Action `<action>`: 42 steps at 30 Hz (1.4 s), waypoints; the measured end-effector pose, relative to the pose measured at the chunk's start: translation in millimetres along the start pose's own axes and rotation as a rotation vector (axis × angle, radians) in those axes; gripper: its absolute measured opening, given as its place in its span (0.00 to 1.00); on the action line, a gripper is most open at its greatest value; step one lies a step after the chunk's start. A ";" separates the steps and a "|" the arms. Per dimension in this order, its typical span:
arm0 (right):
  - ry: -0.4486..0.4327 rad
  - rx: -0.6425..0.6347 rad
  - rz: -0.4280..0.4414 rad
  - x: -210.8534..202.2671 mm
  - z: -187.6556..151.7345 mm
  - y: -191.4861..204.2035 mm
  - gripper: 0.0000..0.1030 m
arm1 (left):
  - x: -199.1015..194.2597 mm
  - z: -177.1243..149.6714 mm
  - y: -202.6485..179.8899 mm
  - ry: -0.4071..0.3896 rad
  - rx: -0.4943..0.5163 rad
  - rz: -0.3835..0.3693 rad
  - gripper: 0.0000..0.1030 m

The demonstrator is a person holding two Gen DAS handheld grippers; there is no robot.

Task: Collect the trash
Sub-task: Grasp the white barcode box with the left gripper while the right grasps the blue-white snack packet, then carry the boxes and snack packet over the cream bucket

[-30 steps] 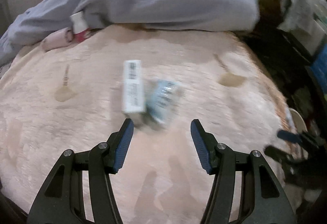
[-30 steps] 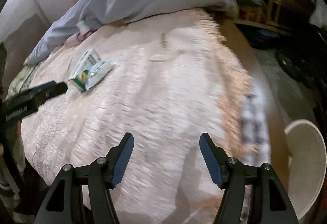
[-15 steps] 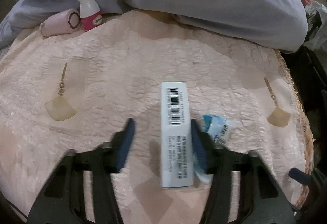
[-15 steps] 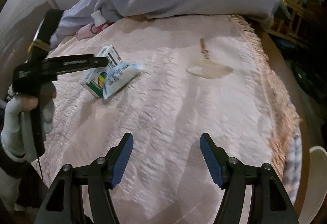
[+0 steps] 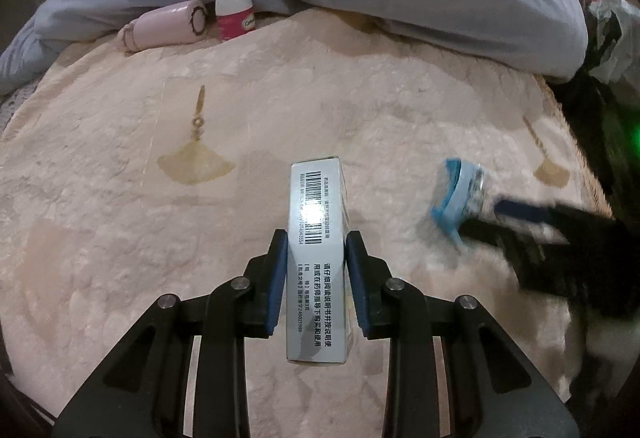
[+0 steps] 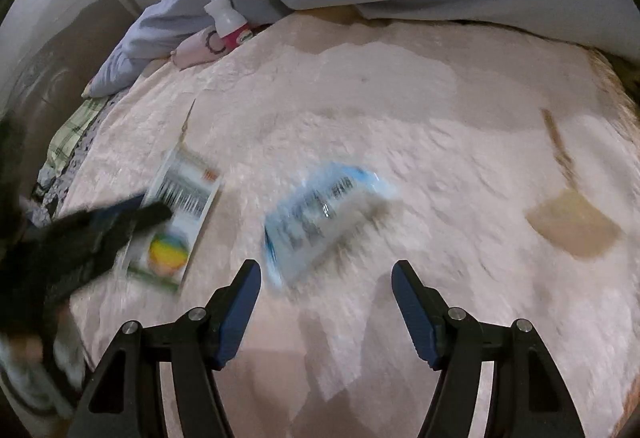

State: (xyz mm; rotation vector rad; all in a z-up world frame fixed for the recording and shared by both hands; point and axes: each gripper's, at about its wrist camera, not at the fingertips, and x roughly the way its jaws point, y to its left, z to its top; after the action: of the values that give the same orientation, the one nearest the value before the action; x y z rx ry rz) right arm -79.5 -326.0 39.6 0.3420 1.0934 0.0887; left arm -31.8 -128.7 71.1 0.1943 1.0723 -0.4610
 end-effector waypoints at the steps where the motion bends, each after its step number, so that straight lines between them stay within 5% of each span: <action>1: -0.001 0.008 0.000 5.4 5.6 1.9 0.64 | 0.6 -2.6 -0.3 0.004 0.004 -0.001 0.26; 8: -0.004 -0.028 -0.062 30.4 23.0 17.7 0.64 | 7.8 -8.3 -6.8 0.006 -0.002 0.001 0.27; 9: -0.006 -0.046 -0.070 30.6 22.1 19.0 0.61 | 11.8 -8.2 -7.8 0.020 -0.008 -0.007 0.27; 10: -0.008 -0.068 -0.086 30.1 21.3 20.0 0.47 | 16.6 -8.7 -8.3 0.040 -0.011 -0.009 0.27; 14: 0.005 -0.103 -0.084 17.8 11.4 12.6 0.34 | 20.6 -15.7 -10.6 0.040 -0.032 -0.020 0.24; 27: -0.095 -0.101 -0.082 -87.7 -62.9 -15.9 0.33 | -35.1 -28.0 -68.4 -0.060 0.049 -0.105 0.24; 42: -0.170 -0.035 -0.148 -145.1 -127.0 -40.3 0.33 | -75.3 -47.0 -155.5 -0.107 0.197 -0.158 0.24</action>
State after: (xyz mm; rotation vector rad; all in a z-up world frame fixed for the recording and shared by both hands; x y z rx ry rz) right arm -262.3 -369.6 98.5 0.2322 0.9445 -0.0516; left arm -169.5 -229.2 125.6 0.2564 0.9406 -0.7129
